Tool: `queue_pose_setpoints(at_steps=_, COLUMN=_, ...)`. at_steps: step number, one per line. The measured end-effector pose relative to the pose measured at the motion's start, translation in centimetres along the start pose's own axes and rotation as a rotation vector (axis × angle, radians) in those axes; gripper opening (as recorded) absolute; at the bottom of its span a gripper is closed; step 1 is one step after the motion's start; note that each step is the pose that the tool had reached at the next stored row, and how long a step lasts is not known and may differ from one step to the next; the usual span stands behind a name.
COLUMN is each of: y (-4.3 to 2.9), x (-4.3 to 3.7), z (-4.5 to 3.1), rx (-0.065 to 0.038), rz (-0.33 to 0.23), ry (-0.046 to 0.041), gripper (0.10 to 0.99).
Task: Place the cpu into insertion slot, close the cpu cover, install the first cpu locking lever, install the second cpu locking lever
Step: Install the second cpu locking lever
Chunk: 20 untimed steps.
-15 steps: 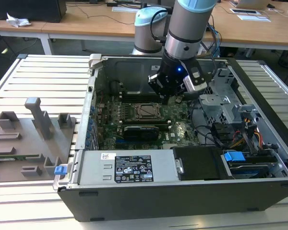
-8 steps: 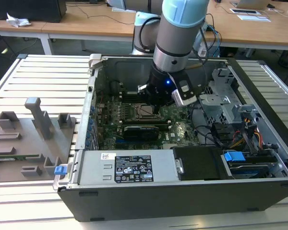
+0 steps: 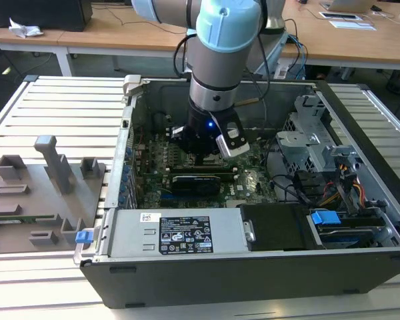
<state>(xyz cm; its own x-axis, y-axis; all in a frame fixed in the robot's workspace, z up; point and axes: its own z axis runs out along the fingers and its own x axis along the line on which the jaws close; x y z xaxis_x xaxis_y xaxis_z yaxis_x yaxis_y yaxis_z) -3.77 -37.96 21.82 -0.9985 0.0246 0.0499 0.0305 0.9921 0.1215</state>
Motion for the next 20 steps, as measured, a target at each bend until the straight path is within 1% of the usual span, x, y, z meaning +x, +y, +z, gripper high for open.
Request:
queue_pose_setpoints(at_steps=3, y=-0.12, x=0.61, z=0.39, rx=-0.011, rz=-0.012, ry=0.0017, gripper=0.106)
queue_pose_setpoints(at_steps=4, y=-0.19, x=0.93, z=0.62, rx=-0.015, rz=-0.016, ry=0.0023, gripper=0.106)
queue_pose_setpoints(at_steps=9, y=-0.37, x=1.75, z=1.2, rx=-0.026, rz=-0.037, ry=0.0052, gripper=0.106)
queue_pose_setpoints(at_steps=11, y=-0.4, x=2.06, z=1.41, rx=-0.036, rz=-0.059, ry=0.0083, gripper=0.106)
queue_pose_setpoints(at_steps=14, y=-0.42, x=2.23, z=1.62, rx=-0.043, rz=-0.087, ry=0.0127, gripper=0.106)
queue_pose_setpoints(at_steps=16, y=-0.24, x=2.23, z=1.82, rx=-0.05, rz=-0.117, ry=0.0162, gripper=0.106)
queue_pose_setpoints(at_steps=17, y=-0.12, x=2.24, z=1.98, rx=-0.05, rz=-0.139, ry=0.0199, gripper=0.106)
queue_pose_setpoints(at_steps=20, y=0.1, x=2.23, z=2.08, rx=-0.05, rz=-0.167, ry=0.024, gripper=0.106)
